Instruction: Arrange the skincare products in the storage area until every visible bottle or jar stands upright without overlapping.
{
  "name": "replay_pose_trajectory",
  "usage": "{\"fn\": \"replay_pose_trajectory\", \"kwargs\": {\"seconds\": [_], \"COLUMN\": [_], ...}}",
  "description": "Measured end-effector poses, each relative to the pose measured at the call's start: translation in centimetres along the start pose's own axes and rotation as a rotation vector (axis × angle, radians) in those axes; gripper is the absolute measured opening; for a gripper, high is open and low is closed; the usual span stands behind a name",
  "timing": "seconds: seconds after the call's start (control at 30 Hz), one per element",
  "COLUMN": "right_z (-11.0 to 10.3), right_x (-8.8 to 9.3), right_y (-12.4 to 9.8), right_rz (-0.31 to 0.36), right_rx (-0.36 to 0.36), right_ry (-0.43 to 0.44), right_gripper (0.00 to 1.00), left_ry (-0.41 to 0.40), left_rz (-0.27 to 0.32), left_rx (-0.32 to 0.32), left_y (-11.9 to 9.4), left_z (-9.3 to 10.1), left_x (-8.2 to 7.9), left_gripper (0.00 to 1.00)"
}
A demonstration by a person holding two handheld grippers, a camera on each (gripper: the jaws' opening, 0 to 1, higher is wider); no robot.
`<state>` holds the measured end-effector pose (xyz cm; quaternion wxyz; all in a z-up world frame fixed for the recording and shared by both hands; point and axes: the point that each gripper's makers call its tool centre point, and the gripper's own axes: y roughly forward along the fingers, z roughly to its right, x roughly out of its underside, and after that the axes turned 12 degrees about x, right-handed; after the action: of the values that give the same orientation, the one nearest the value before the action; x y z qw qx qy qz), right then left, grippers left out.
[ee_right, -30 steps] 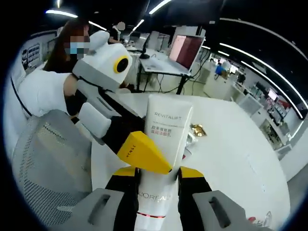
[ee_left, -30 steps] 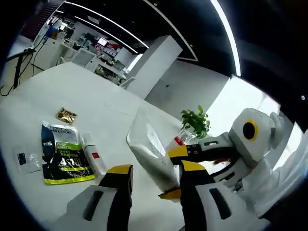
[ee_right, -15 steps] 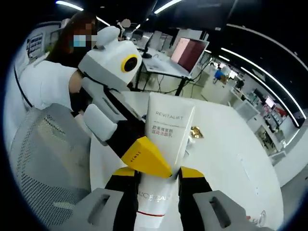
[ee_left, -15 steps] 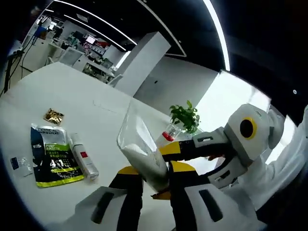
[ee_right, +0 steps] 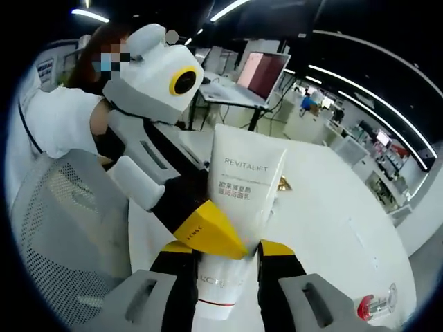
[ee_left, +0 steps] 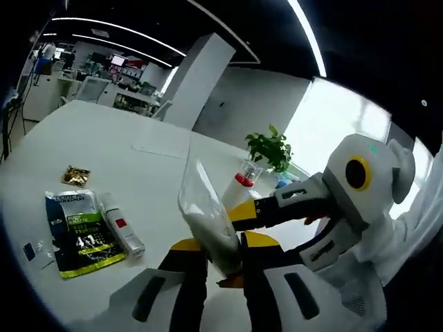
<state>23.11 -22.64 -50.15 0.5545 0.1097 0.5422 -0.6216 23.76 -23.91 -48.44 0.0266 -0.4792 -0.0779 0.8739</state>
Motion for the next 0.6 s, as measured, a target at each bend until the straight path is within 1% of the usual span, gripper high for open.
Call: {"fn": "replay_pose_trajectory", "kwargs": {"seconds": [0.13, 0.33, 0.4, 0.6], "right_z": [0.2, 0.0, -0.1, -0.3], "right_x": [-0.1, 0.5, 0.6, 1.0], "right_y": [0.0, 0.1, 0.0, -0.1], "right_rz": [0.024, 0.035, 0.037, 0.041], "right_rx": [0.019, 0.019, 0.018, 0.011], "right_ry": [-0.008, -0.017, -0.019, -0.015], "right_gripper": [0.26, 0.27, 0.27, 0.27], "left_ry": [0.000, -0.004, 0.016, 0.017], "left_rz": [0.009, -0.022, -0.040, -0.061], "left_rx": [-0.010, -0.022, -0.027, -0.027], "left_y": [0.2, 0.5, 0.6, 0.8], "left_z": [0.1, 0.2, 0.2, 0.3], "left_x": [-0.2, 0.5, 0.7, 1.1], "left_gripper": [0.12, 0.11, 0.11, 0.11]}}
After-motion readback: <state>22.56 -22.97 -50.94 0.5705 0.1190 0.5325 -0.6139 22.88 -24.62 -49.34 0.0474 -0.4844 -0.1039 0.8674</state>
